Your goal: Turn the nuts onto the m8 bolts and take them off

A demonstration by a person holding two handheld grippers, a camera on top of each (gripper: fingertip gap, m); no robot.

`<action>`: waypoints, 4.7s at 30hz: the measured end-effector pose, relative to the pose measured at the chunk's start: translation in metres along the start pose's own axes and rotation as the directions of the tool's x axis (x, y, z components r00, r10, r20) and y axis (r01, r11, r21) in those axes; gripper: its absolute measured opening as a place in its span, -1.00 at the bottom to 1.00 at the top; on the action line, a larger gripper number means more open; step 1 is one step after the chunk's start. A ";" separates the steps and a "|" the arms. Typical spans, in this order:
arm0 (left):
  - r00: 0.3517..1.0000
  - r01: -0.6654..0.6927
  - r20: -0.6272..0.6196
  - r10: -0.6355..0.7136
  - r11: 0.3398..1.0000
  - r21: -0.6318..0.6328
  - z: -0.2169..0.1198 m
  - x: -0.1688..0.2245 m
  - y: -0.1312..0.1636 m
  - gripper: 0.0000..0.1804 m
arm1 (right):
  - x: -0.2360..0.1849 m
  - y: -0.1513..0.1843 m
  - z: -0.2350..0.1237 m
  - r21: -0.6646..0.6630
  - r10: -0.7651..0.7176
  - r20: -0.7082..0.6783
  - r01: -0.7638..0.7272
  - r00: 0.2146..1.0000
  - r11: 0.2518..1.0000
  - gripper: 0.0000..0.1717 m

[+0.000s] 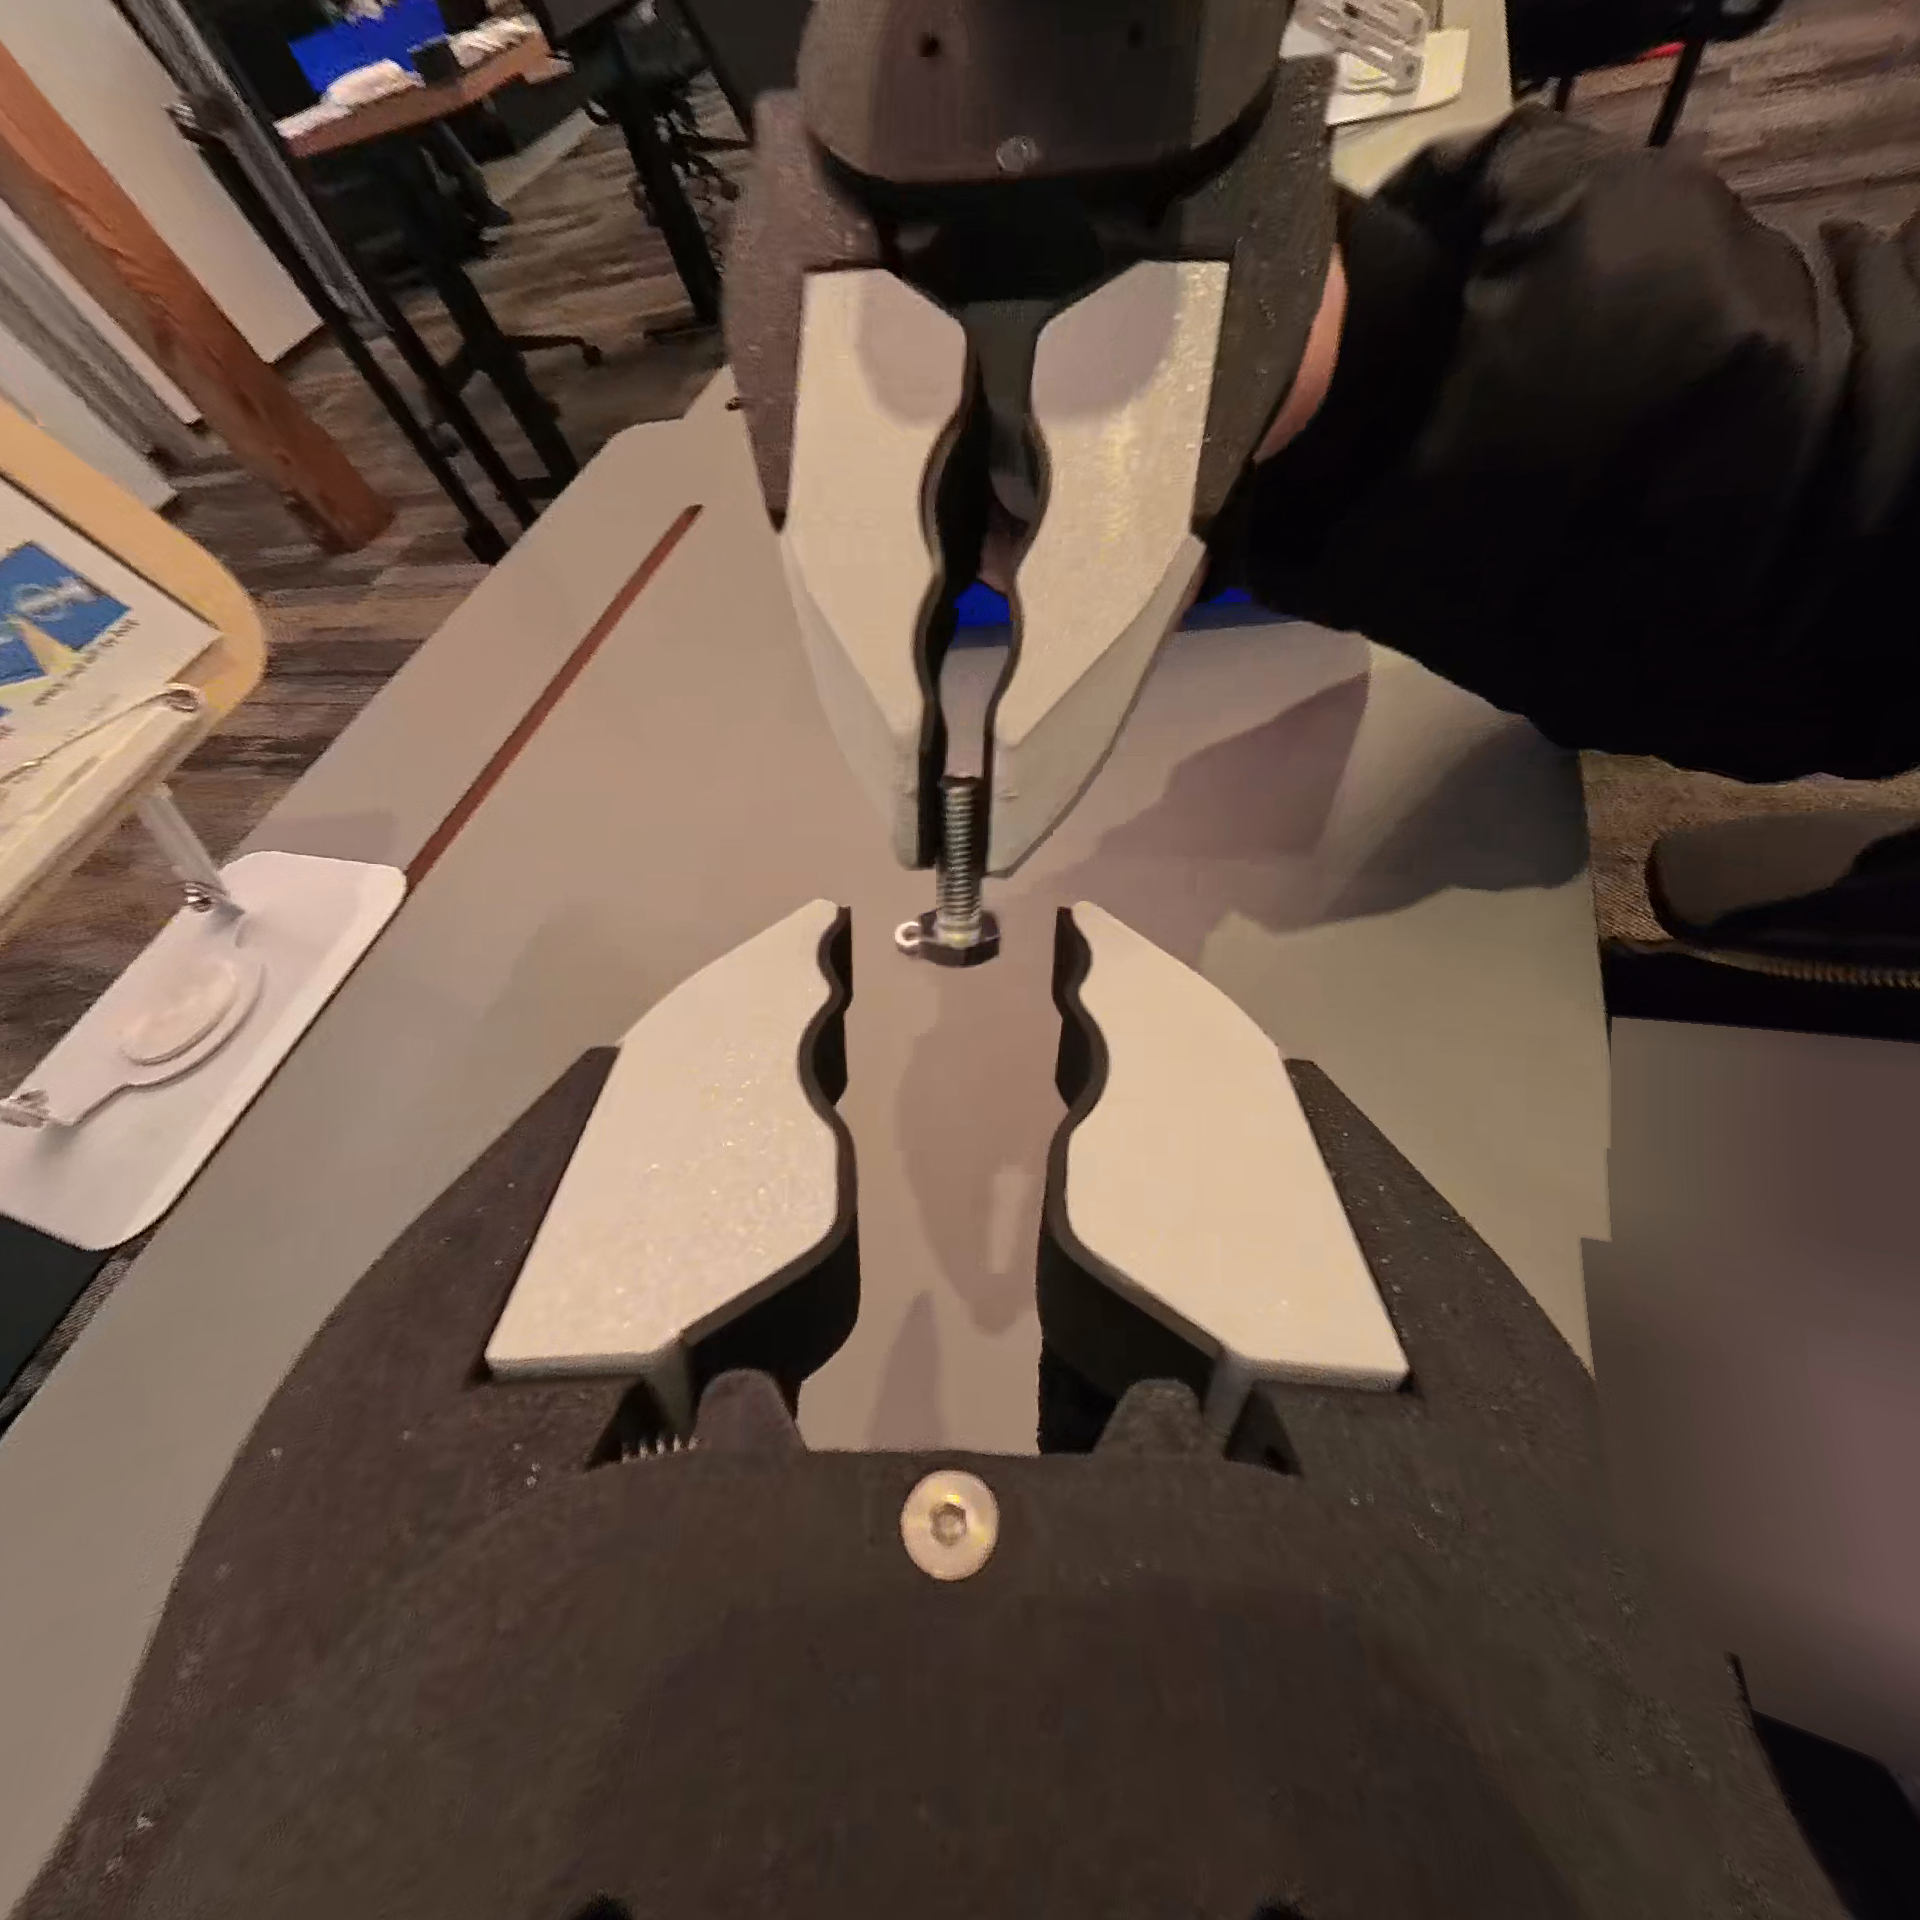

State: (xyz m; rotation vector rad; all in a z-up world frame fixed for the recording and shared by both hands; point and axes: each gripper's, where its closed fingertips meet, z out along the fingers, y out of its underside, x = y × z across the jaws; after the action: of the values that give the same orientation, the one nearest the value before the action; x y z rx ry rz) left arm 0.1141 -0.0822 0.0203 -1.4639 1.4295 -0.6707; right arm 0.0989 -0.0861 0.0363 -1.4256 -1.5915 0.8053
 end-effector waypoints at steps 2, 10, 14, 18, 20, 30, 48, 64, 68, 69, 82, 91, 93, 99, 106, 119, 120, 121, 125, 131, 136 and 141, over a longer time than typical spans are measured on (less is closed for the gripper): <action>1.000 -0.005 -0.019 0.005 1.000 -0.003 0.003 0.005 0.001 -0.62 | -0.003 0.000 0.002 -0.024 -0.020 0.009 0.020 1.000 0.999 -0.91; 0.999 -0.003 0.039 0.002 1.000 0.026 0.003 -0.001 0.003 -0.70 | -0.002 0.001 0.002 -0.047 -0.034 -0.014 0.033 0.999 0.998 -0.91; 0.999 -0.007 0.044 0.007 1.000 0.006 0.005 -0.001 0.006 -0.71 | -0.002 0.000 0.001 -0.053 -0.044 -0.022 0.043 0.999 0.998 -0.92; 0.999 -0.005 0.050 0.004 1.000 0.020 0.005 -0.002 0.004 -0.72 | -0.001 0.001 0.001 -0.065 -0.050 -0.035 0.048 0.998 0.997 -0.92; 0.999 -0.006 0.053 0.005 1.000 0.022 0.005 -0.002 0.004 -0.74 | -0.001 0.001 0.001 -0.061 -0.045 -0.035 0.043 0.998 0.997 -0.92; 0.998 -0.016 0.062 0.014 0.999 0.037 0.005 -0.002 0.002 -0.83 | 0.001 0.001 0.000 -0.057 -0.038 -0.044 0.036 0.998 0.998 -0.92; 0.991 0.070 0.113 -0.077 0.995 0.066 -0.004 -0.010 0.017 -0.84 | 0.030 0.109 -0.036 -0.180 0.073 -0.160 -0.102 0.984 0.978 -0.78; 0.990 0.094 0.100 -0.097 0.995 0.028 -0.009 0.000 0.030 -0.84 | 0.054 0.234 -0.011 -0.443 0.124 -0.099 -0.155 0.987 0.883 -0.73; 0.990 0.097 0.099 -0.100 0.995 0.028 -0.007 -0.001 0.029 -0.84 | 0.051 0.237 -0.006 -0.446 0.161 -0.066 -0.173 0.985 0.878 -0.76; 0.990 0.098 0.099 -0.101 0.995 0.029 -0.006 -0.001 0.029 -0.84 | 0.051 0.237 -0.006 -0.446 0.169 -0.062 -0.179 0.984 0.877 -0.76; 0.995 0.078 0.050 -0.083 0.993 0.092 0.030 -0.053 0.000 -0.84 | 0.093 0.109 -0.061 -0.115 0.104 -0.198 -0.129 0.975 0.985 -0.84; 0.983 0.059 0.168 -0.079 0.991 0.124 0.070 -0.117 -0.017 -0.84 | 0.101 0.014 -0.127 0.164 0.044 -0.357 0.016 0.933 0.986 -0.84; 0.977 0.031 0.208 -0.049 0.995 0.092 0.077 -0.125 -0.016 -0.84 | 0.108 0.020 -0.128 0.112 0.037 -0.395 0.008 0.918 0.994 -0.84; 0.986 -0.044 0.164 0.040 0.999 0.023 0.091 -0.121 -0.021 -0.84 | 0.119 0.028 -0.103 -0.031 -0.055 -0.386 0.046 0.921 0.998 -0.84; 0.994 -0.021 0.103 0.020 1.000 0.006 0.084 -0.107 -0.010 -0.84 | 0.112 0.019 -0.083 -0.051 -0.142 -0.286 0.133 0.948 0.990 -0.84; 0.994 -0.060 0.097 0.058 0.998 0.023 0.080 -0.102 -0.015 -0.84 | 0.105 0.021 -0.073 -0.058 -0.164 -0.243 0.155 0.956 0.986 -0.84; 0.994 -0.060 0.096 0.057 0.998 0.025 0.080 -0.102 -0.015 -0.84 | 0.106 0.022 -0.072 -0.062 -0.166 -0.243 0.155 0.956 0.986 -0.84; 0.994 -0.063 0.096 0.060 0.998 0.026 0.080 -0.101 -0.016 -0.84 | 0.106 0.022 -0.071 -0.060 -0.164 -0.236 0.154 0.958 0.986 -0.84; 0.993 -0.081 0.094 0.078 0.996 0.027 0.080 -0.099 -0.018 -0.84 | 0.105 0.025 -0.067 -0.058 -0.155 -0.210 0.146 0.965 0.988 -0.84; 0.989 -0.116 0.092 0.112 0.993 0.035 0.077 -0.095 -0.022 -0.83 | 0.102 0.027 -0.066 -0.065 -0.152 -0.193 0.142 0.969 0.988 -0.84; 0.983 -0.162 0.090 0.159 0.987 0.024 0.078 -0.092 -0.021 -0.84 | 0.098 0.028 -0.067 -0.079 -0.175 -0.177 0.163 0.968 0.983 -0.84; 0.979 -0.203 0.039 0.201 0.977 0.064 0.074 -0.081 -0.027 -0.84 | 0.085 0.023 -0.069 -0.047 -0.221 -0.131 0.217 0.966 0.975 -0.84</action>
State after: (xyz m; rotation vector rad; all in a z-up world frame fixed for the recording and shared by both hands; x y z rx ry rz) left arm 0.1779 0.0101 0.0325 -1.2512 1.4920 -0.5603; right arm 0.1700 -0.0034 0.0607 -1.2709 -1.6289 0.5440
